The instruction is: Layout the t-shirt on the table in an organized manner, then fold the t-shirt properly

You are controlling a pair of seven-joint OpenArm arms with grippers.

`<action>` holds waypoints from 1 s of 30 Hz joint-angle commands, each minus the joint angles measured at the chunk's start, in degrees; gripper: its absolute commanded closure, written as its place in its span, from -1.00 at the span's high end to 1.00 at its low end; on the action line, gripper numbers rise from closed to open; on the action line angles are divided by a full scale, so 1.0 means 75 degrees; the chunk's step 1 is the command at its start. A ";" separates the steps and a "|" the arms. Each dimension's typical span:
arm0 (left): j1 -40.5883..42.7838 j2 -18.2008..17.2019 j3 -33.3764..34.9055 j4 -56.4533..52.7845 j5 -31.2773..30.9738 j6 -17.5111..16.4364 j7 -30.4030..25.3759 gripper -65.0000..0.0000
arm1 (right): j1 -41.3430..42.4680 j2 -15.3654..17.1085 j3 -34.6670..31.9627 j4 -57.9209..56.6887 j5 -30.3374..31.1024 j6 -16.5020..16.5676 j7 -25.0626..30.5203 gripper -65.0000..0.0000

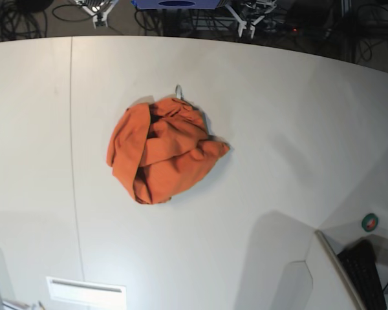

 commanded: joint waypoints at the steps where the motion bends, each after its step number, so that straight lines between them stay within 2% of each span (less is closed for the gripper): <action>1: 0.0042 -0.0020 0.0022 0.0028 0.0028 0.0037 -0.0054 -1.00 | -0.0004 0.0011 -0.0013 0.0025 -0.0019 0.0051 0.0017 -1.00; 8: 0.0053 -0.0020 0.0022 0.0040 -0.0019 0.0037 -0.0066 -1.00 | -0.0004 0.0011 -0.0013 0.0037 -0.0019 0.0051 0.0052 -1.00; 12: 0.0112 -0.0020 -0.0048 0.0075 -0.0042 0.0037 -0.0077 -1.00 | -0.0168 0.0011 -0.0002 0.0025 -0.0019 0.0051 0.0708 -1.00; 18: 0.0335 -0.0020 -0.0036 0.0403 -0.0019 0.0037 -0.0077 -1.00 | -0.0227 0.0011 -0.0002 0.0025 -0.0019 0.0051 0.0662 -1.00; 23: 0.0429 -0.0031 0.0034 0.0403 0.0040 0.0037 -0.0066 -1.00 | -0.0227 0.0023 -0.0013 0.0096 -0.0019 0.0051 0.0204 -1.00; 30: 0.0862 -0.0406 0.0034 0.0943 0.0040 0.0037 -0.0066 -1.00 | -0.1117 0.0023 0.0022 0.1303 -0.0007 0.0051 0.0345 -1.00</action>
